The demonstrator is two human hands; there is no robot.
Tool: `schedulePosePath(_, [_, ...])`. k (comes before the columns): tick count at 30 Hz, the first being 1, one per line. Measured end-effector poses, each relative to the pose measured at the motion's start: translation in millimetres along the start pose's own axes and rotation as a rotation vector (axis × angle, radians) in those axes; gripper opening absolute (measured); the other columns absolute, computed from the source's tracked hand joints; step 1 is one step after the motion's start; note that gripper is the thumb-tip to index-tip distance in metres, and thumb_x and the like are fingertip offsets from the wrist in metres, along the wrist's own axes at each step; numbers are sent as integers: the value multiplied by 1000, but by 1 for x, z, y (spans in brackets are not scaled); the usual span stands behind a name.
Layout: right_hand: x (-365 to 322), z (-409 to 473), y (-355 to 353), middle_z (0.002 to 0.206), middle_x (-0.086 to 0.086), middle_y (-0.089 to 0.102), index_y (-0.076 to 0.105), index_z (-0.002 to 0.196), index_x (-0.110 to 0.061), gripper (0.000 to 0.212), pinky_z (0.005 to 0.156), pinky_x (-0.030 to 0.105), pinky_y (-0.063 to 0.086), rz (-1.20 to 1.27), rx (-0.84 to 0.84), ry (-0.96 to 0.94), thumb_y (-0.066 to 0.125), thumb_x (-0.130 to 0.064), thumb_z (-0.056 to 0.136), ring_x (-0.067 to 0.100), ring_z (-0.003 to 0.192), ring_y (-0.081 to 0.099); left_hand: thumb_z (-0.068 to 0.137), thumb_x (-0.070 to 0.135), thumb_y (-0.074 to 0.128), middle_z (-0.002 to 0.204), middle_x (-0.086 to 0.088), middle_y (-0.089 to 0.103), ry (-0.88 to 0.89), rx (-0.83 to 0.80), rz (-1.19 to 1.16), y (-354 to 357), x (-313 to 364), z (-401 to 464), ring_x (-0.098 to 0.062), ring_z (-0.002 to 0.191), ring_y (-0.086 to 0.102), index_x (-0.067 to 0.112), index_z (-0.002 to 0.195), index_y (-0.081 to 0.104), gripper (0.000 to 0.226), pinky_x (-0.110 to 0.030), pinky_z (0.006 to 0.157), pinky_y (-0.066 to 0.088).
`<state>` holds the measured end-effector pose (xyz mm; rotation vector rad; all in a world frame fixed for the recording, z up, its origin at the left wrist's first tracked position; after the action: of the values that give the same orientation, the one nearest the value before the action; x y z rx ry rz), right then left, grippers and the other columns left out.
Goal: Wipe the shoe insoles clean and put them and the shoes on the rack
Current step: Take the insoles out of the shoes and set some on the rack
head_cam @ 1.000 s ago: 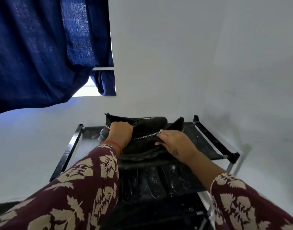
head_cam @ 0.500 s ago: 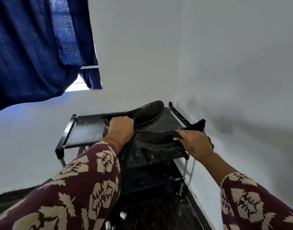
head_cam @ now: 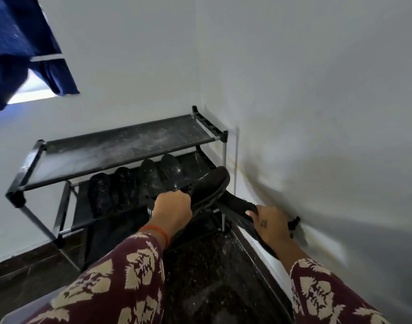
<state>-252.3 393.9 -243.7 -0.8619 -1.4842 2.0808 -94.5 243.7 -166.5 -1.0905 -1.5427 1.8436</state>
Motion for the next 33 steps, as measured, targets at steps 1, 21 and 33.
schedulePosePath(1, [6, -5, 15, 88, 9, 68, 60, 93, -7, 42, 66, 30, 41, 23, -48, 40, 38, -41, 97, 24, 81, 62, 97, 19, 39, 103, -6, 66, 1, -31, -16, 16, 9, -1, -25, 94, 63, 11, 101, 65, 27, -31, 68, 41])
schedulePosePath(21, [68, -73, 283, 107, 15, 66, 60, 106, -4, 23, 83, 33, 49, -23, -518, 320, 41, -12, 95, 29, 101, 63, 94, 10, 38, 126, -13, 59, -262, -652, -479, 331, 145, -15, -29, 117, 56, 5, 122, 58, 35, -34, 91, 46])
schedulePosePath(33, [76, -96, 325, 109, 16, 64, 52, 114, 0, 27, 80, 34, 48, -60, -525, 241, 44, -11, 90, 32, 100, 63, 95, 8, 35, 132, -20, 52, -335, -772, -747, 388, 202, -25, -36, 122, 50, -4, 125, 47, 35, -36, 94, 43])
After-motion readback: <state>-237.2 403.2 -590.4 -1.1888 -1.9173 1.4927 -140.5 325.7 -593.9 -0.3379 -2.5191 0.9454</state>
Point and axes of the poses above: each hand's wrist, its own z-axis towards the middle knuckle, its own y-axis out of the palm, x = y × z, the point moved 7 cm from there along z, towards the middle knuckle
